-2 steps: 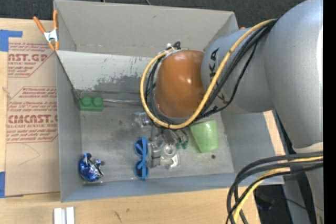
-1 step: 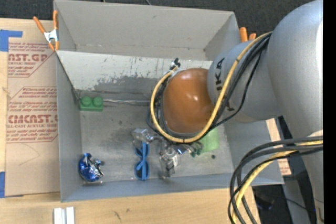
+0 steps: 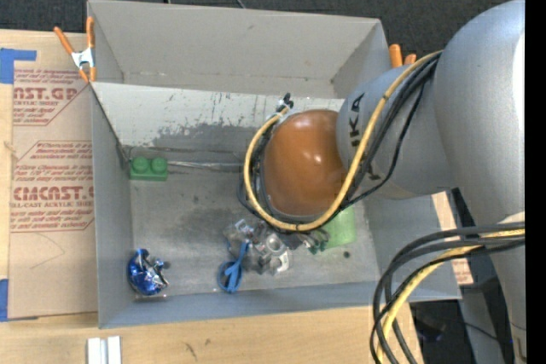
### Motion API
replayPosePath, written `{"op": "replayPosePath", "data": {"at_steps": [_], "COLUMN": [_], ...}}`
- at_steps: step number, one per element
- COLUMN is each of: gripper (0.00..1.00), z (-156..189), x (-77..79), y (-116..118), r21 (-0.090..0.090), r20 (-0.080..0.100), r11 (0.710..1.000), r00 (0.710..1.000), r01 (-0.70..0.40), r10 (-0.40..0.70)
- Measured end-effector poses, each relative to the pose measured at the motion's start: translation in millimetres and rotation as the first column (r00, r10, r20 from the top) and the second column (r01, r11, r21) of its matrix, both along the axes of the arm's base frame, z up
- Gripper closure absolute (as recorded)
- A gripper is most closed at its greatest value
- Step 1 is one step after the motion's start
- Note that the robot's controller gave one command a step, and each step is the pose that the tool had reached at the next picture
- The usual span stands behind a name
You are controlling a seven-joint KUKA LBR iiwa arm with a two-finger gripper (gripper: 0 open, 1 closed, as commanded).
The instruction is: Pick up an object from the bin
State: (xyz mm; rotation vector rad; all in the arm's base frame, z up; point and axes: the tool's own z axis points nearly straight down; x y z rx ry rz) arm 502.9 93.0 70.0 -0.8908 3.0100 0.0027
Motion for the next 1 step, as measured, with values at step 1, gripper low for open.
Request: {"op": "replayPosePath", "data": {"at_steps": [1], "gripper": [1.00], "z": [132.9], "x": [34.2], "y": [-15.5], "r21": [-0.002], "r20": [0.009], "r11": [0.991], "r00": [0.991], "r01": [-0.131], "r10": [0.131]}}
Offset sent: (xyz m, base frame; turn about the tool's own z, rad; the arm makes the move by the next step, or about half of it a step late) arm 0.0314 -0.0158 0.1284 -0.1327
